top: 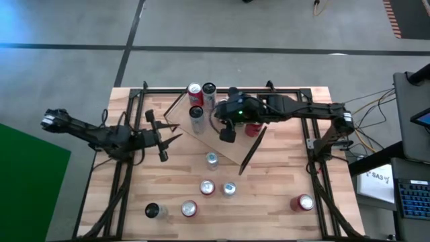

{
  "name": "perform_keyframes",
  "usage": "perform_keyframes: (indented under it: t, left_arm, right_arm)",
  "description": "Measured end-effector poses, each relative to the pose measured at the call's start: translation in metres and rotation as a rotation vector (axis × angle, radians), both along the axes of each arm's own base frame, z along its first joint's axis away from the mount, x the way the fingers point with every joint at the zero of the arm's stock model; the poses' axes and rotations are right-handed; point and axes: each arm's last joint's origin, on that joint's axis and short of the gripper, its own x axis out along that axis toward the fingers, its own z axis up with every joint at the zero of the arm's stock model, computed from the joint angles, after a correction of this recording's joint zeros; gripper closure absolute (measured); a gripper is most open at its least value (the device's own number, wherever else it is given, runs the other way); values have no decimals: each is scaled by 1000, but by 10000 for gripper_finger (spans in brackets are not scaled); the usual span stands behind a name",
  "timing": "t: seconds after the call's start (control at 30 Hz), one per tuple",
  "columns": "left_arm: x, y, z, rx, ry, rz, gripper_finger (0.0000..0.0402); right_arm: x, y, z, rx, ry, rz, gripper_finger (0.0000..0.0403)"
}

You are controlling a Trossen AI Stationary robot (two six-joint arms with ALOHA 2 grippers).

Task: Place canned beverage on shelf
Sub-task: Put the white/pink soda can on the shelf, align with the other white pink soda can

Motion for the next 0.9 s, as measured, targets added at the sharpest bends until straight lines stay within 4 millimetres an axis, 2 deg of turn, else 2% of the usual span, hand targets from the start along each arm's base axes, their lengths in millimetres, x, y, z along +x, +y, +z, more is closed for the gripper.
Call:
perform_keyframes:
  t: [0.17,0.4,0.63,0.9]
  left_arm:
    - [7,3,-5,-22,22,8,316]
    - [18,15,-12,-63,48,-24,393]
    - [30,25,-21,-92,92,-67,400]
    - [44,35,-33,-122,129,-13,401]
  right_arm:
    - [-17,-8,-7,43,-81,43,394]
    - [-39,-16,-16,16,-198,41,394]
    - [-50,-16,-25,39,-260,98,394]
    - [-53,-16,-31,37,-261,96,394]
